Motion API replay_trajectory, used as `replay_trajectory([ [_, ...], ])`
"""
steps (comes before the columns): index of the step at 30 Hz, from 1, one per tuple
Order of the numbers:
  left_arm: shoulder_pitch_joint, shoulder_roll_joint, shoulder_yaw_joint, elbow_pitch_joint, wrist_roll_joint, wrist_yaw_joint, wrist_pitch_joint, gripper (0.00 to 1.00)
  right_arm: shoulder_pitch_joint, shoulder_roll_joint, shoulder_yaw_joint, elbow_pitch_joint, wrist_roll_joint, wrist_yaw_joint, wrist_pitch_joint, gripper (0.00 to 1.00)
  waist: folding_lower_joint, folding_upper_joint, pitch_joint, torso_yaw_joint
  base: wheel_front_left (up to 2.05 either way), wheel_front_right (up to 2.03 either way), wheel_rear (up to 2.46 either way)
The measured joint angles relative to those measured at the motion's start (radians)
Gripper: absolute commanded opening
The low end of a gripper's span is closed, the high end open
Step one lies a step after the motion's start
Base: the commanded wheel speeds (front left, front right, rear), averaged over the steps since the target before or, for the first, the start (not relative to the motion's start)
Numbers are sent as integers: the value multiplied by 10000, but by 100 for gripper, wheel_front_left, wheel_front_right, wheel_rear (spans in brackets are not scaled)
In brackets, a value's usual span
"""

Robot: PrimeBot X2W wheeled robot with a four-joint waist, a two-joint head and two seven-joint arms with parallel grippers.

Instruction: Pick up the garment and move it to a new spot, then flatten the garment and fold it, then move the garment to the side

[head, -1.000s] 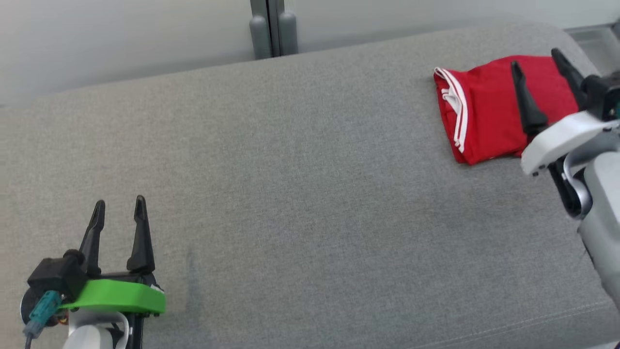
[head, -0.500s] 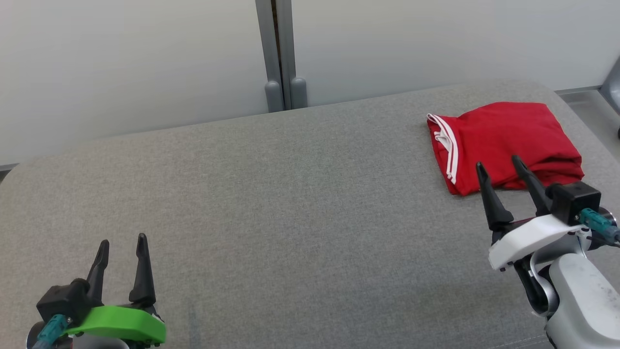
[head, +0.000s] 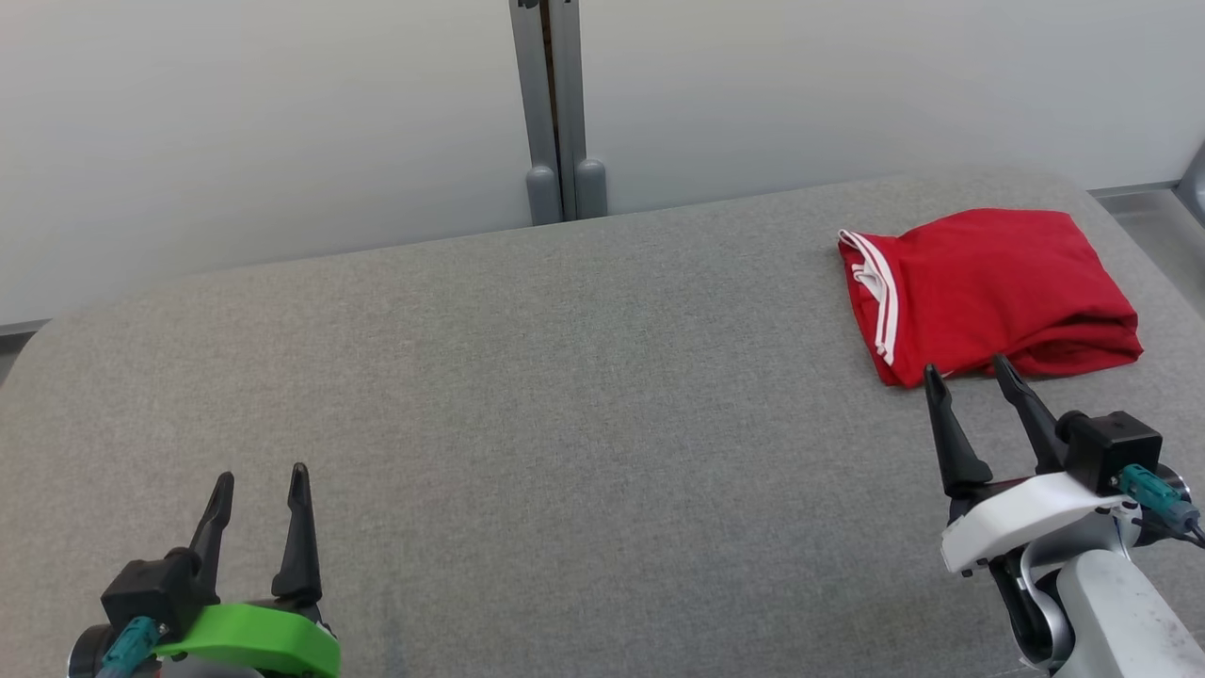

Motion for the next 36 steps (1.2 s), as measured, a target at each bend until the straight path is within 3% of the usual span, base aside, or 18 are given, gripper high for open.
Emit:
replay_trajectory([
  [15, 71, -194, 228, 67, 128, -44, -2, 100, 16, 171, 31, -4, -98, 0, -2, 100, 0, 0, 21, 36, 0, 0, 0],
  [16, 73, -205, 226, 88, 128, -44, 0, 0, 19, 188, 38, 27, -96, 2, 0, 0, 0, 0, 24, 33, 0, 0, 0],
  [21, 203, -332, 213, 470, -40, -44, 146, 0, 393, 387, 52, 359, 46, 2, 94, 0, 0, 0, 30, 41, 0, 0, 0],
  [36, 176, -441, 372, 320, -2575, -44, 851, 0, 428, 648, -393, 125, 2566, 2, 811, 0, 0, 0, 105, 111, 0, 0, 0],
])
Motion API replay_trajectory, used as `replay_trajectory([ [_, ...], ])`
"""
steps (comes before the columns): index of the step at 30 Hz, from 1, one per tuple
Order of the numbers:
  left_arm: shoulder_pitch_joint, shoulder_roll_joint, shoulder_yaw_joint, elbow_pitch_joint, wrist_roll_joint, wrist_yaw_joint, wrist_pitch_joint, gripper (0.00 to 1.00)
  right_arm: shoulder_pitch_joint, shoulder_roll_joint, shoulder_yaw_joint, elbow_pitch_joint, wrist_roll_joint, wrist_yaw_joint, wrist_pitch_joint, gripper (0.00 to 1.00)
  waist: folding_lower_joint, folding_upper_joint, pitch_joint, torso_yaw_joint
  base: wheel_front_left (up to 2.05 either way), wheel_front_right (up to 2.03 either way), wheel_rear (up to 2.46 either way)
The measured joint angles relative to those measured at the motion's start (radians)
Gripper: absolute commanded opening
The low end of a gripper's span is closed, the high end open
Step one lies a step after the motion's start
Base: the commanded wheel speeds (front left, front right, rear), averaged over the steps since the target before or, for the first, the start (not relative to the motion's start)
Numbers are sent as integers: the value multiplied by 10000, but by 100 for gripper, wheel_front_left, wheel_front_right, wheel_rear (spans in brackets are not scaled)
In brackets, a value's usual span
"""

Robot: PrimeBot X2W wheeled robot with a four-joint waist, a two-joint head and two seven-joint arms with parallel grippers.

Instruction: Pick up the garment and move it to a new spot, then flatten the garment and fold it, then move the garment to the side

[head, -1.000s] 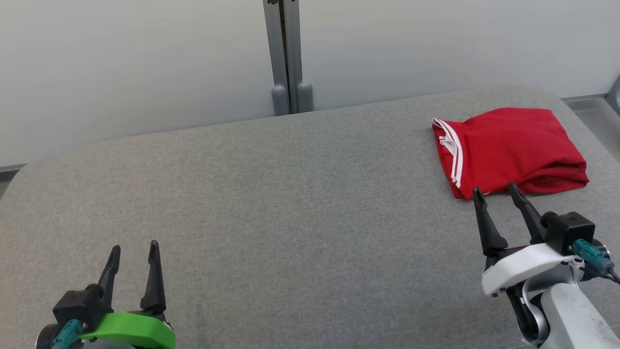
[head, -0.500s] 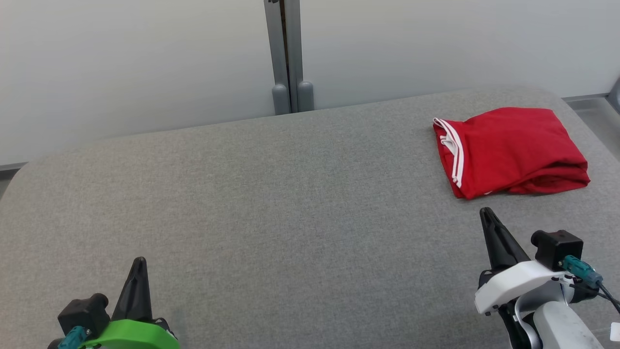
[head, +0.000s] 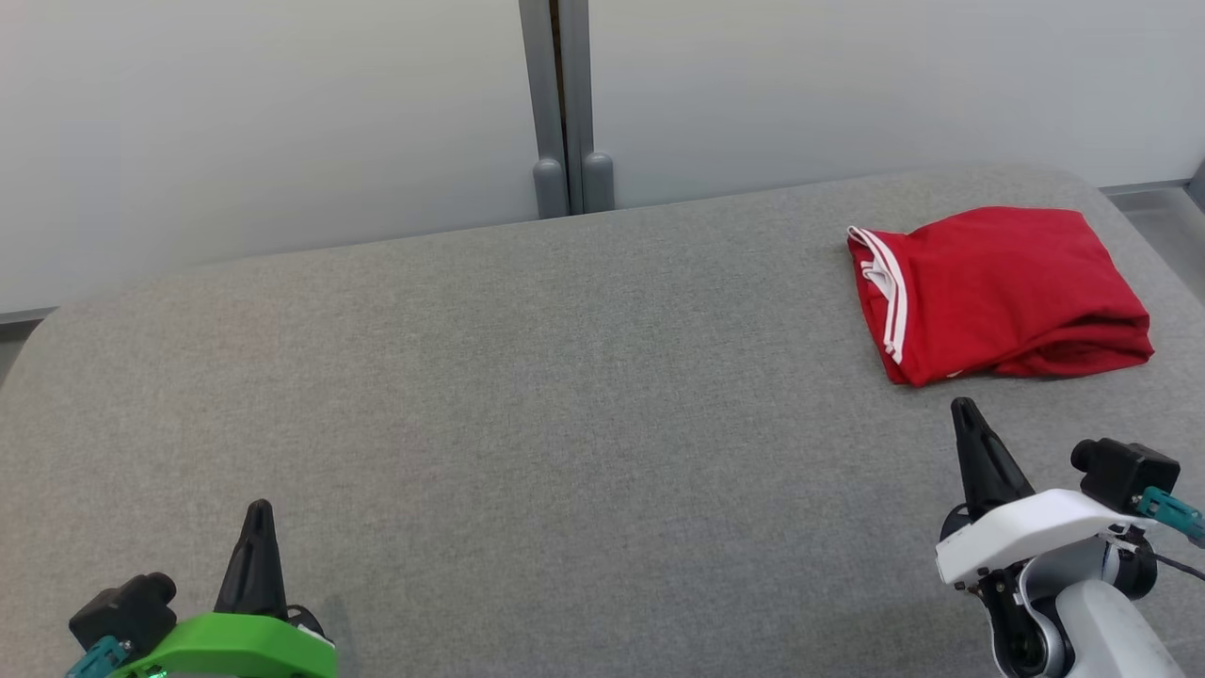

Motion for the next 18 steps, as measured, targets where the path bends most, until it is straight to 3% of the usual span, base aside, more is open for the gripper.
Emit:
replay_trajectory([
  [18, -122, -102, 194, -213, -2541, 0, 700, 0, 65, 286, -453, -301, 2531, -2, 692, 0, 0, 0, 89, 83, 0, 0, 0],
])
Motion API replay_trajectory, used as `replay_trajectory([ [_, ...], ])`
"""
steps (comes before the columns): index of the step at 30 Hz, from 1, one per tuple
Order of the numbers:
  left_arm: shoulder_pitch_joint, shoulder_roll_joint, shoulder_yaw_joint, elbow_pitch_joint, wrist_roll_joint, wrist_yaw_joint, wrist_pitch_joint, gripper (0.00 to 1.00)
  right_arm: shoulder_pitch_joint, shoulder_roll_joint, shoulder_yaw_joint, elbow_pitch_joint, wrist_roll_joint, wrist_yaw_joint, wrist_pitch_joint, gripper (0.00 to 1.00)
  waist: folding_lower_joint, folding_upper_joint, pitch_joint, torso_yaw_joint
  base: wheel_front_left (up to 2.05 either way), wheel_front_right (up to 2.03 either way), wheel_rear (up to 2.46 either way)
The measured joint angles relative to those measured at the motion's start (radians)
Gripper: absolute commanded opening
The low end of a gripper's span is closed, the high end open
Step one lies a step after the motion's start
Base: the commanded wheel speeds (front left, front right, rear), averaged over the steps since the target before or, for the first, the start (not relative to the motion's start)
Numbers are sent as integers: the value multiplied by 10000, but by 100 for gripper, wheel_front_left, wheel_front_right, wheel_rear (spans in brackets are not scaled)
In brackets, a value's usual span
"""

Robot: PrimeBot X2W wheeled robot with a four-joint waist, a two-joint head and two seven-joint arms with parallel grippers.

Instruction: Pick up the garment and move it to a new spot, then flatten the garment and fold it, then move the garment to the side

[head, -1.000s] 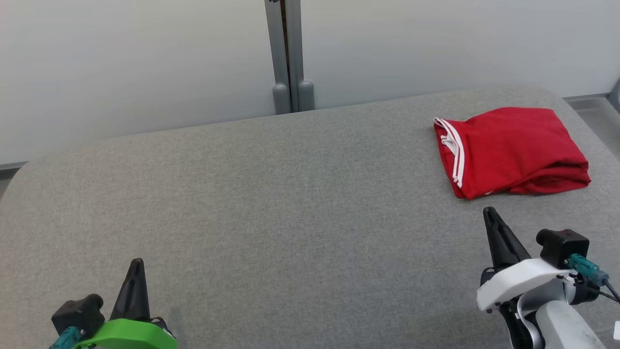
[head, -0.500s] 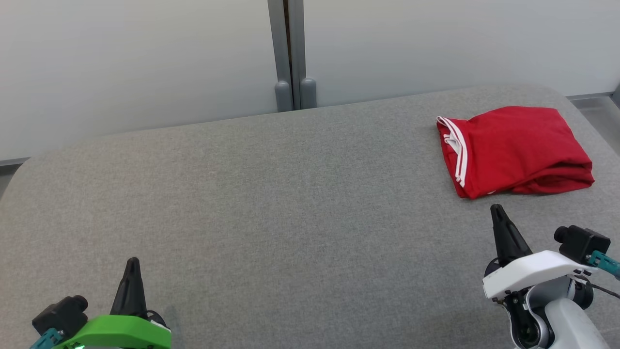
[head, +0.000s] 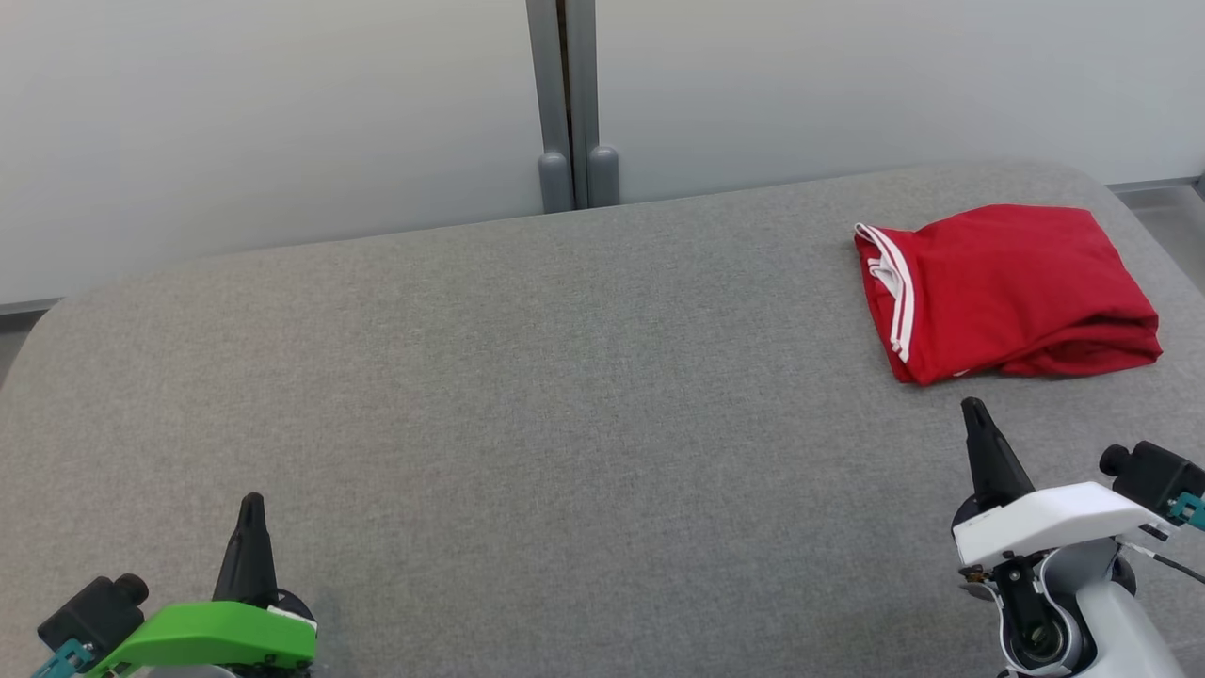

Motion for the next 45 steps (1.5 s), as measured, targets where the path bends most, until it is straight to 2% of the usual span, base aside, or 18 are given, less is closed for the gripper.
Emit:
replay_trajectory([
  [20, -186, -59, 157, -163, -2320, 0, 648, 0, 103, 267, -418, -261, 2297, -2, 662, 0, 0, 0, 98, 91, 0, 0, 0],
  [45, -398, -165, 360, -370, -4702, 0, 1312, 0, 151, 533, -851, -539, 4690, -10, 1354, 0, 0, 0, 224, 210, 0, 0, 0],
])
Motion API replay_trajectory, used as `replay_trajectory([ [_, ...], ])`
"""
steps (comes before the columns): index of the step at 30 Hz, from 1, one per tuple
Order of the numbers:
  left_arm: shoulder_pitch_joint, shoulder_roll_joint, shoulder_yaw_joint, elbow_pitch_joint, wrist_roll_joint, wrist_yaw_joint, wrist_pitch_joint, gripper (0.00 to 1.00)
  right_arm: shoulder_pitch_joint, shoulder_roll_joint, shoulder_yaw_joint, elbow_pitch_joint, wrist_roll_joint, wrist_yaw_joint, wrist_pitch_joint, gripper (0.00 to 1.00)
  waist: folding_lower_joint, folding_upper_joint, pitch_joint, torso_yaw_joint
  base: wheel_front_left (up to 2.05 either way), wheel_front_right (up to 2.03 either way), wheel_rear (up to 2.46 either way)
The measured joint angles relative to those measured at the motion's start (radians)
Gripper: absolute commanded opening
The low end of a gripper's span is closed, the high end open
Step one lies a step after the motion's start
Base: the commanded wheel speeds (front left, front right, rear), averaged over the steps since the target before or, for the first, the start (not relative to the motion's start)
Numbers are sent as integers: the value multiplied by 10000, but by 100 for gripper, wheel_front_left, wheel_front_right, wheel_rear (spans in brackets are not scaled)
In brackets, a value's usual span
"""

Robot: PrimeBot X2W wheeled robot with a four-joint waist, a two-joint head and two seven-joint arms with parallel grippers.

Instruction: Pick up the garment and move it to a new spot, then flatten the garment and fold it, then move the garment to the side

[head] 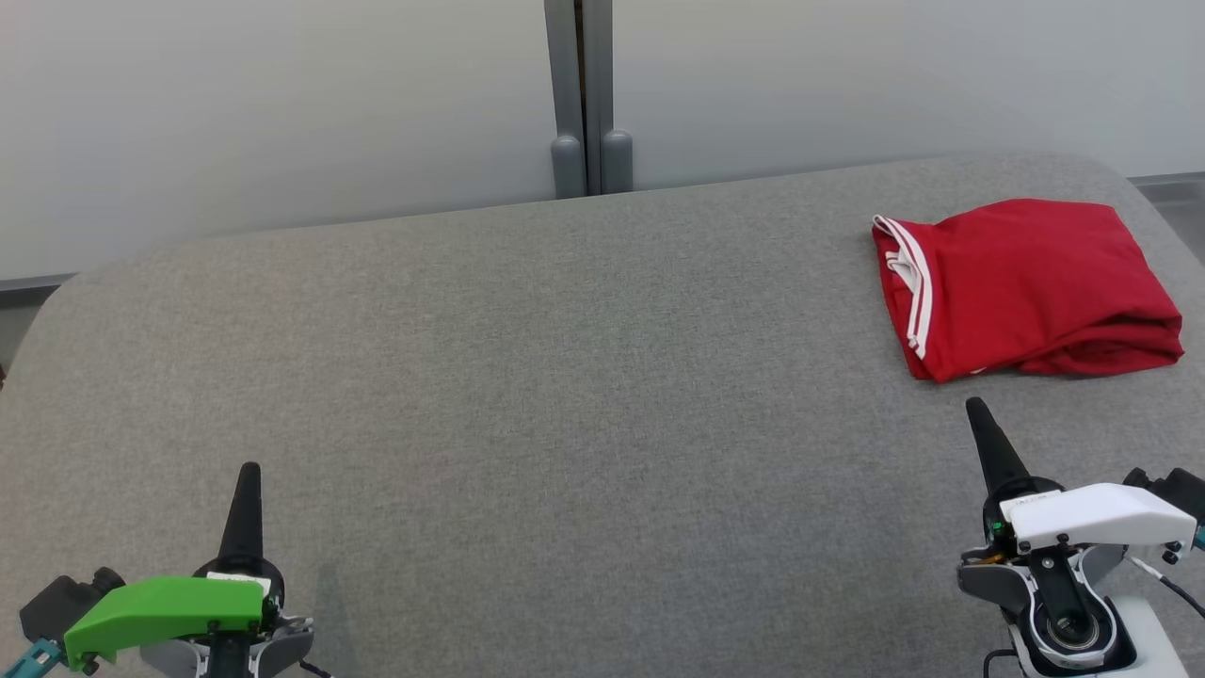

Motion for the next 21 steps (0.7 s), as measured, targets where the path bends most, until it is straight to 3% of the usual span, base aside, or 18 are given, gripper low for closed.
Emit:
replay_trajectory([
  [21, -122, -65, 104, -117, -1595, 0, 451, 0, 47, 155, -290, -190, 1593, 0, 454, 0, 0, 0, 103, 96, 0, 0, 0],
])
